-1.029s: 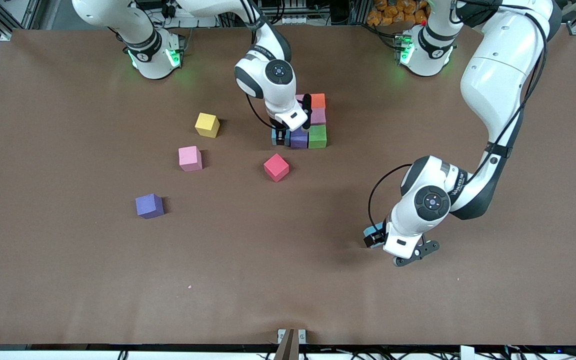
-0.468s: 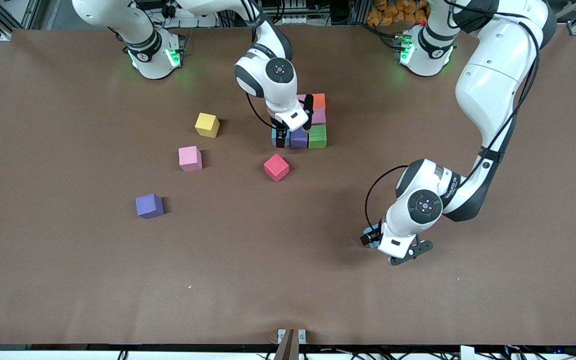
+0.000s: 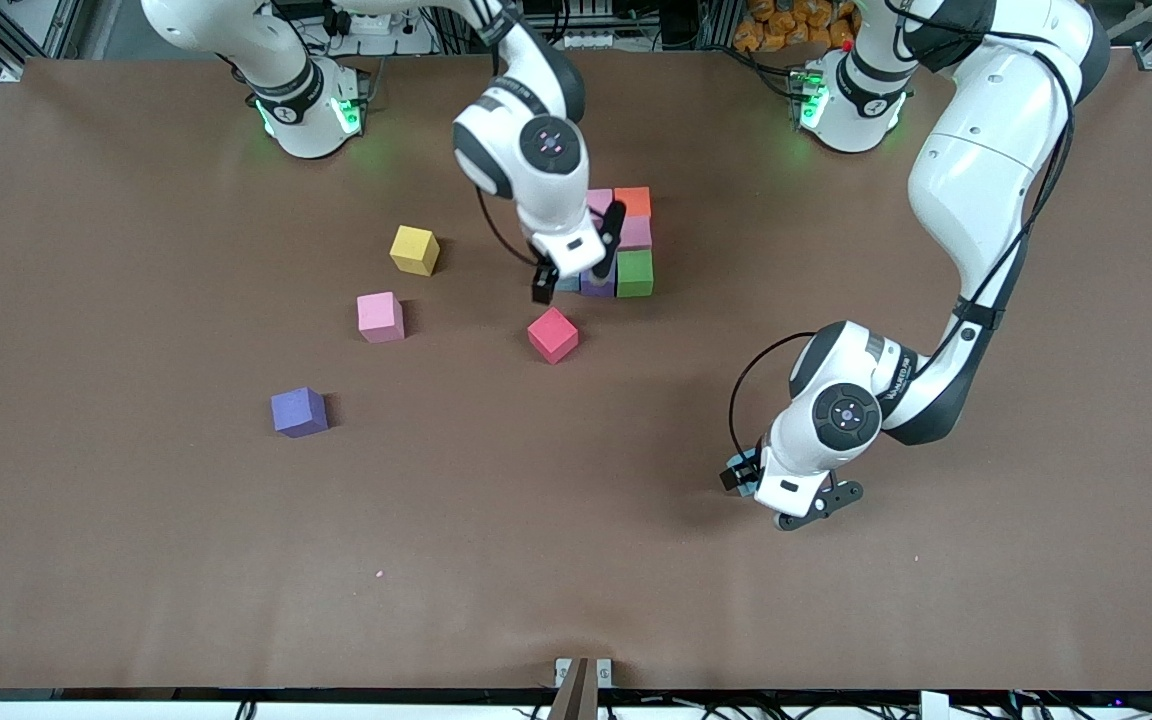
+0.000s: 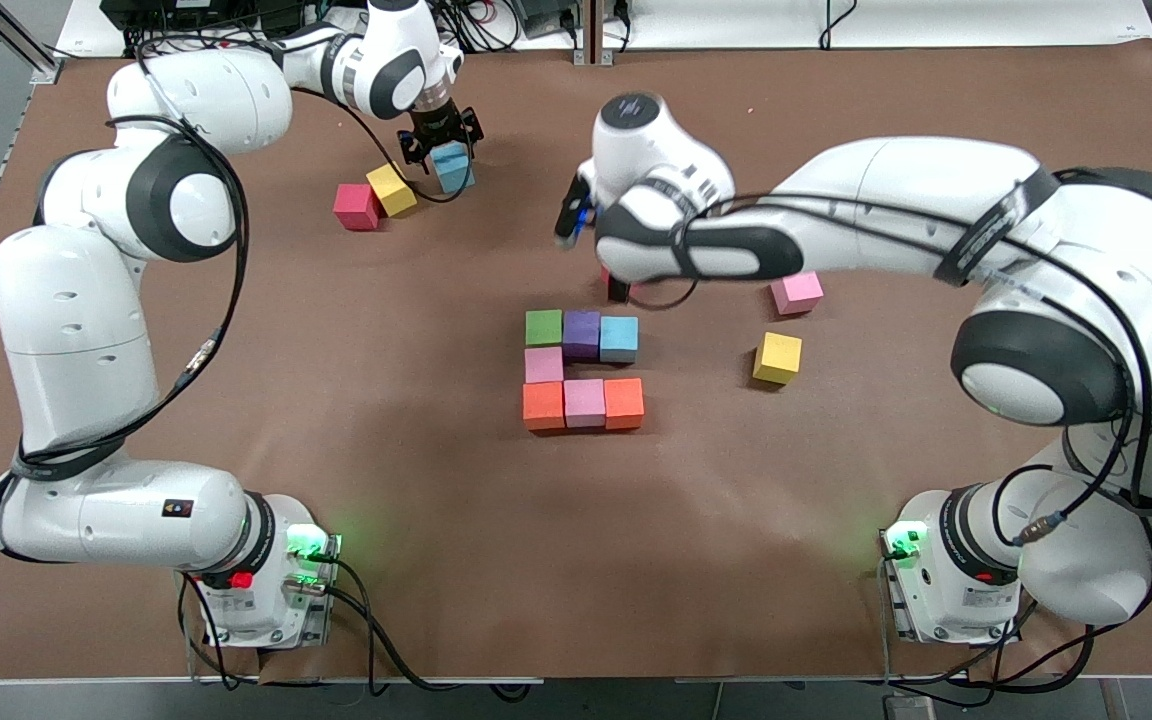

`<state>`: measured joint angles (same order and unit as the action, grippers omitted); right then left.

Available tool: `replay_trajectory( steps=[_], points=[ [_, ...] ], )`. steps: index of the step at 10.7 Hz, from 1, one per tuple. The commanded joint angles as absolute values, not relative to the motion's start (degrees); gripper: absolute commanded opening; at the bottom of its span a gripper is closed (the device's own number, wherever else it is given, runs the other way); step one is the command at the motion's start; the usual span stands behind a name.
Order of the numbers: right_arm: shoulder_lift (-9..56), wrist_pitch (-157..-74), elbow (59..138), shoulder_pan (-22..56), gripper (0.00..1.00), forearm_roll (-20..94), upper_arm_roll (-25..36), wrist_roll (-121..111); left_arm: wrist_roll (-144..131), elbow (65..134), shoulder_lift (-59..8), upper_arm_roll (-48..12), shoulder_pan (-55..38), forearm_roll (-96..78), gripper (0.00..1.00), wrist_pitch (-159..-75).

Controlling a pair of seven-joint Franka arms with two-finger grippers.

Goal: Form number 2 with 11 blocks
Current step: 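Grasp the loose pink block with the right gripper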

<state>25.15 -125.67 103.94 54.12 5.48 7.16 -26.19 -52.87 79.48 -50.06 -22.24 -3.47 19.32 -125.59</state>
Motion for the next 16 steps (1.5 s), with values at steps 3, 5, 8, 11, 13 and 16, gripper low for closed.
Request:
replay_trajectory(
  steps=[3, 5, 8, 11, 13, 16],
  points=[
    [29.26, -128.39, 100.55, 47.65, 1.00, 5.80, 6.33, -10.76, -53.09, 77.87, -51.50, -21.88, -4.39, 20.30, 0.79, -124.98],
    [31.80, -132.87, 100.11, 47.98, 1.00, 9.38, 6.24, -2.49, -53.09, 77.87, -51.77, -21.88, -4.39, 20.30, 0.76, -125.07],
    [34.36, -135.16, 99.40, 50.26, 1.00, 10.37, 6.24, 0.26, -52.65, 77.87, -51.77, -21.88, -4.39, 20.39, 0.65, -125.07],
    [36.56, -138.51, 99.40, 51.77, 1.00, 10.28, 6.24, 2.90, -52.73, 77.96, -51.77, -21.18, -4.39, 20.48, 0.64, -125.07],
    [37.17, -138.69, 99.40, 51.77, 1.00, 9.49, 6.33, 2.38, -52.91, 77.96, -51.59, -21.18, -4.39, 20.39, 0.63, -125.07],
    [37.70, -139.74, 99.75, 51.77, 1.00, 8.70, 6.33, 2.29, -52.91, 78.05, -51.24, -21.18, -4.39, 20.57, 0.63, -125.07]
  ],
)
